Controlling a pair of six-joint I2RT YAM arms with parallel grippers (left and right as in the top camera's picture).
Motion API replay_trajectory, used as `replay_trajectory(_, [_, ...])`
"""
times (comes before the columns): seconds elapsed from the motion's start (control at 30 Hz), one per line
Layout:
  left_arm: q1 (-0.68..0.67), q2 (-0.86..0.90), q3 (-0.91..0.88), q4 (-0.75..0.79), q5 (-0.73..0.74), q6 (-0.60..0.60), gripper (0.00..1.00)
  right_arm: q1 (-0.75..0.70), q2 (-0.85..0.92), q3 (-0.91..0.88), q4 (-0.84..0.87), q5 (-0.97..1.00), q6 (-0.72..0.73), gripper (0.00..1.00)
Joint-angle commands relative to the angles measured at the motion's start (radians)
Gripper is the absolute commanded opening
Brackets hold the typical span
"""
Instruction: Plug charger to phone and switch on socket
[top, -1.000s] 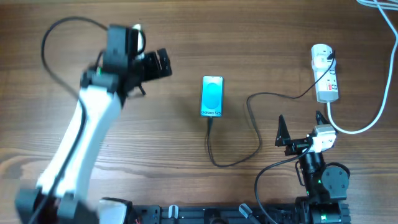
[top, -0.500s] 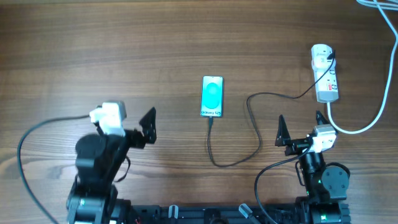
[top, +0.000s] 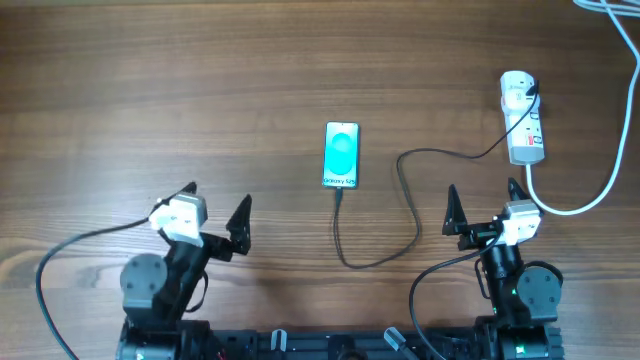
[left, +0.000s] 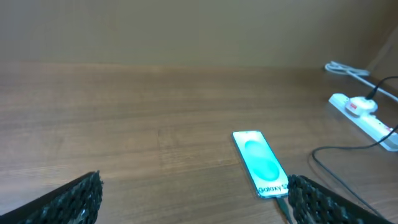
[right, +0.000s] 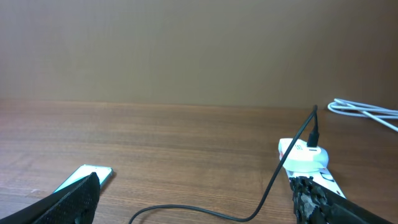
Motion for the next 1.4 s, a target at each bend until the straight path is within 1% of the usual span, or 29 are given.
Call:
replay_trajectory(0.0, [0.01, -0.093, -0.071, 0.061, -0.013, 0.018, 1.0, -0.004, -0.01, -0.002, 0.003, 0.017, -0.008, 1.0])
replay_trajectory(0.2, [0.048, -0.204, -0.16, 0.176, -0.041, -0.025, 1.0, -0.004, -0.01, -0.002, 0.003, 0.017, -0.008, 1.0])
replay_trajectory(0.37, [0.09, -0.211, -0.234, 0.288, -0.042, -0.099, 1.0, -0.004, -0.01, -0.002, 0.003, 0.017, -0.008, 1.0])
replay_trajectory(0.4, [0.093, -0.211, -0.251, 0.31, -0.042, -0.098, 1.0, -0.004, -0.01, -0.002, 0.003, 0.017, -0.008, 1.0])
replay_trajectory(0.57, [0.093, -0.211, -0.253, 0.315, -0.112, -0.093, 1.0, -0.004, -0.01, -0.002, 0.003, 0.017, -0.008, 1.0])
replay_trajectory(0.63, [0.093, -0.211, -0.253, 0.304, -0.124, -0.055, 1.0, -0.004, -0.01, -0.002, 0.003, 0.017, -0.008, 1.0])
replay_trajectory(0.67, [0.093, -0.211, -0.253, 0.283, -0.124, 0.015, 1.0, -0.004, -0.01, -0.002, 0.003, 0.017, -0.008, 1.0])
replay_trajectory(0.7, [0.093, -0.211, -0.253, 0.272, -0.126, 0.039, 1.0, -0.004, -0.01, -0.002, 0.003, 0.017, -0.008, 1.0])
replay_trajectory(0.77, [0.093, -0.211, -0.253, 0.237, -0.157, 0.041, 1.0, -0.004, -0.01, -0.002, 0.003, 0.017, -0.008, 1.0])
replay_trajectory(0.83, [0.093, -0.211, -0.253, 0.164, -0.206, 0.039, 1.0, -0.004, -0.01, -0.002, 0.003, 0.017, -0.008, 1.0])
replay_trajectory(0.93, [0.093, -0.211, -0.253, 0.167, -0.253, 0.038, 1.0, -0.004, -0.01, -0.002, 0.003, 0.017, -0.008, 1.0])
replay_trajectory(0.97, [0.093, -0.211, -0.253, 0.167, -0.254, 0.07, 1.0, -0.004, -0.01, -0.002, 0.003, 0.017, -0.008, 1.0])
replay_trajectory(1.07, [0.093, -0.211, -0.253, 0.167, -0.25, 0.116, 1.0, -0.004, -0.01, -0.002, 0.003, 0.017, -0.008, 1.0])
replay_trajectory(1.3, [0.093, -0.211, -0.253, 0.164, -0.24, 0.133, 1.0, -0.004, -0.01, -0.002, 0.003, 0.017, -0.008, 1.0])
replay_trajectory(1.37, [0.095, -0.211, -0.253, 0.165, -0.259, 0.09, 1.0, -0.004, -0.01, -0.002, 0.003, 0.017, -0.008, 1.0])
